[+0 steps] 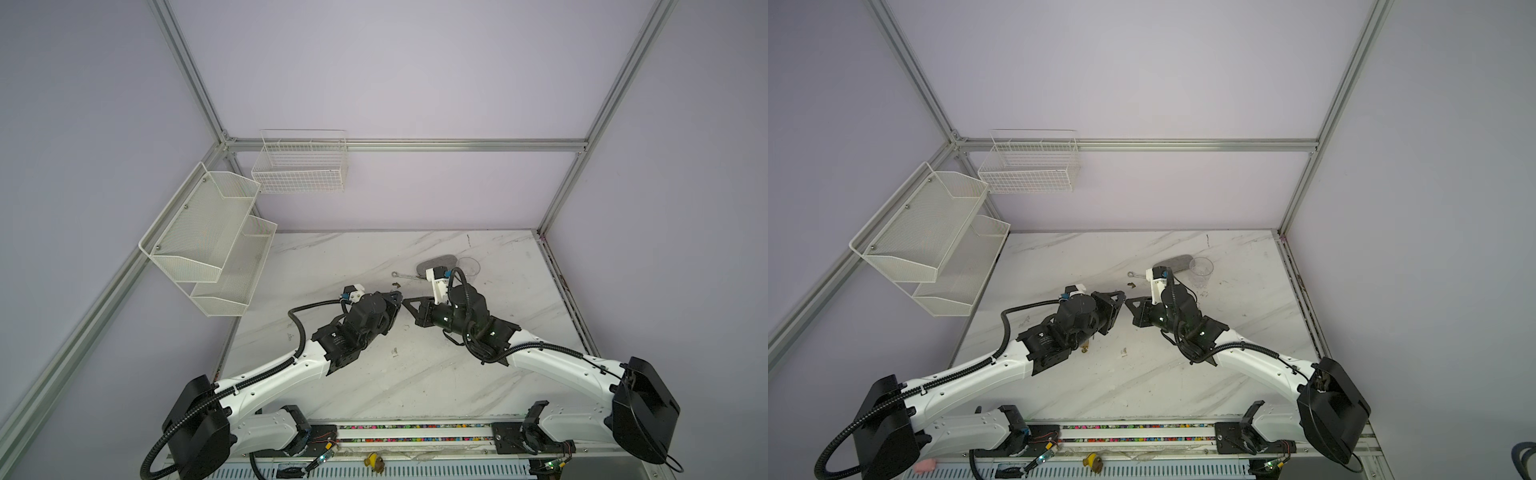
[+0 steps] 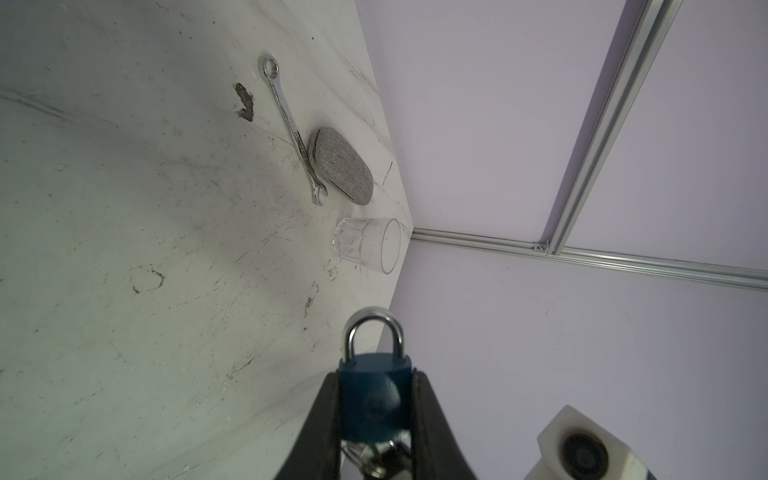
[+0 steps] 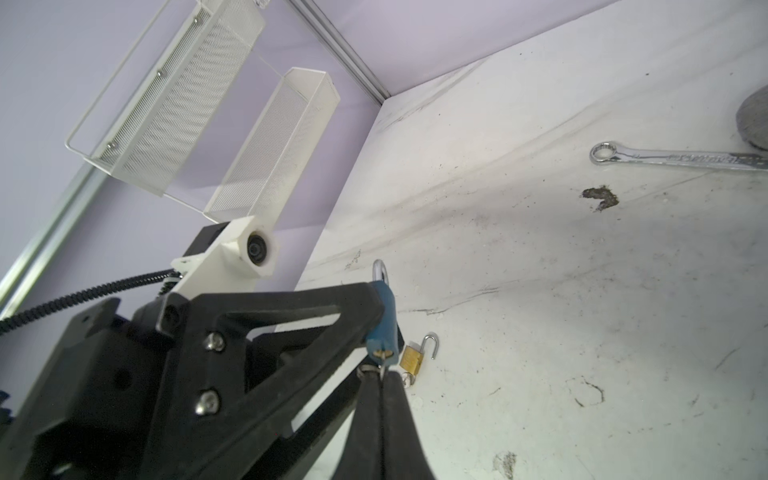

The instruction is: Unlock with the key

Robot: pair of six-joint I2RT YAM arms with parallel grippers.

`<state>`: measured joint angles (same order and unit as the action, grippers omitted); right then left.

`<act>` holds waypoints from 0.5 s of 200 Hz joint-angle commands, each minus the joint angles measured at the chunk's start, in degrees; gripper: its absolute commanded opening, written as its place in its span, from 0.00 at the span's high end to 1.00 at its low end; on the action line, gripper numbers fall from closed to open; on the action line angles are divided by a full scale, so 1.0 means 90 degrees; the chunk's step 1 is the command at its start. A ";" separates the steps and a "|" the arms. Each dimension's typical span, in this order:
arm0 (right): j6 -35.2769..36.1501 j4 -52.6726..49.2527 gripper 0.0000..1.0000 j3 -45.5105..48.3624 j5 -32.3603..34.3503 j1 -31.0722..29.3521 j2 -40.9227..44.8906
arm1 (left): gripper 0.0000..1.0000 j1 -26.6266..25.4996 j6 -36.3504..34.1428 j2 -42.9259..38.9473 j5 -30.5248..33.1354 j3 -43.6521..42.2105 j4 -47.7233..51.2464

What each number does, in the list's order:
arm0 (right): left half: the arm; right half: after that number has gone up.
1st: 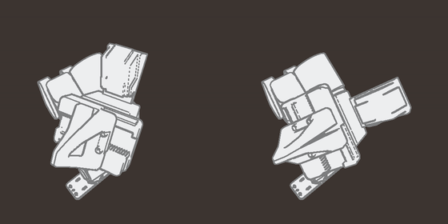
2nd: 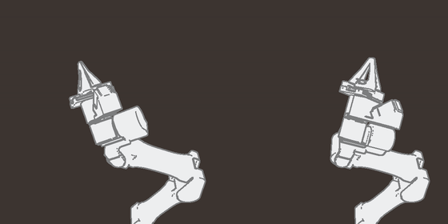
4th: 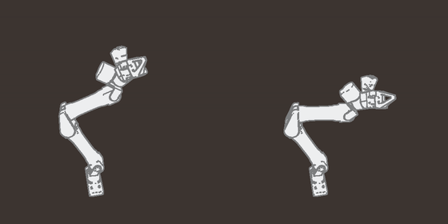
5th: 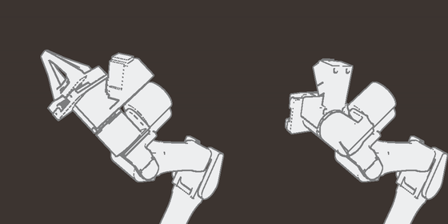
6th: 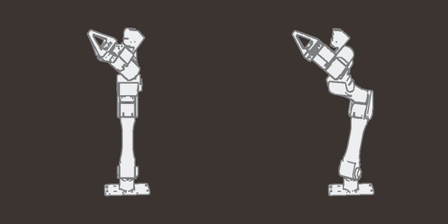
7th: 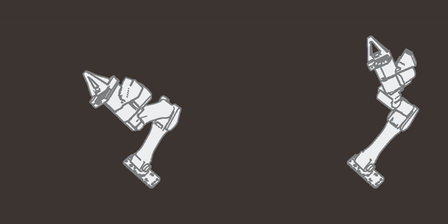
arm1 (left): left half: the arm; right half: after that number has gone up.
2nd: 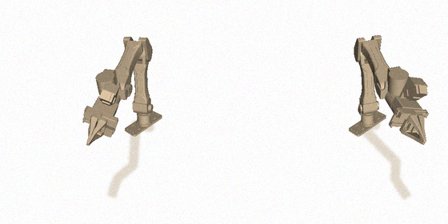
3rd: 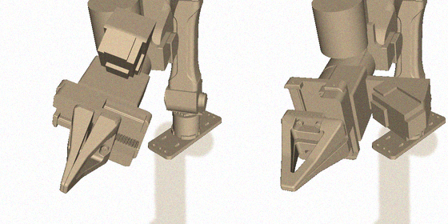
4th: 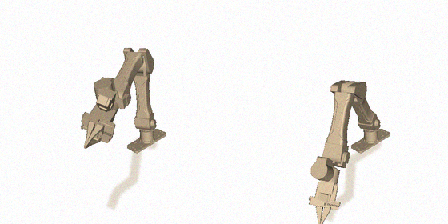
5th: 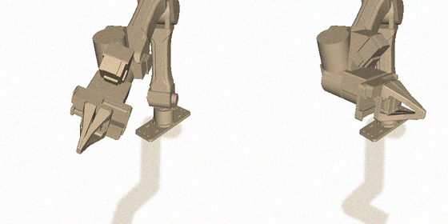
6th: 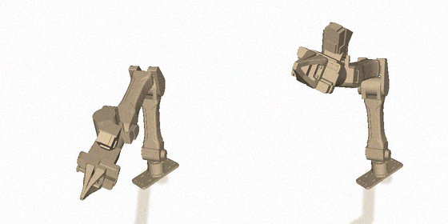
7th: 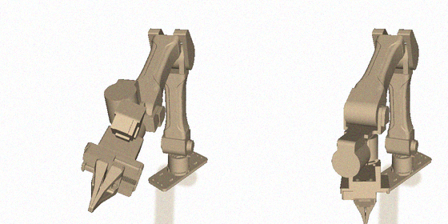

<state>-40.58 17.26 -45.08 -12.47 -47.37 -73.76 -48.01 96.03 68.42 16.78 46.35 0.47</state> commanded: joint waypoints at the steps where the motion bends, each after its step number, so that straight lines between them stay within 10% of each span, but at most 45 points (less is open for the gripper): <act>1: -0.1135 0.0832 1.00 0.0277 -0.0999 -0.0131 0.0110 | 1.00 -0.0222 0.0055 -0.0199 -0.0674 0.0110 -0.1144; 100: -0.2524 0.1643 1.00 0.0894 -0.1193 -0.0043 0.0266 | 1.00 -0.0247 0.0012 -0.0391 -0.0356 0.0104 -0.1039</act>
<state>-57.98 28.21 -38.81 -16.05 -46.48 -71.44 -48.95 95.98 66.37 16.71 46.26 0.51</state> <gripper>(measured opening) 0.045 0.218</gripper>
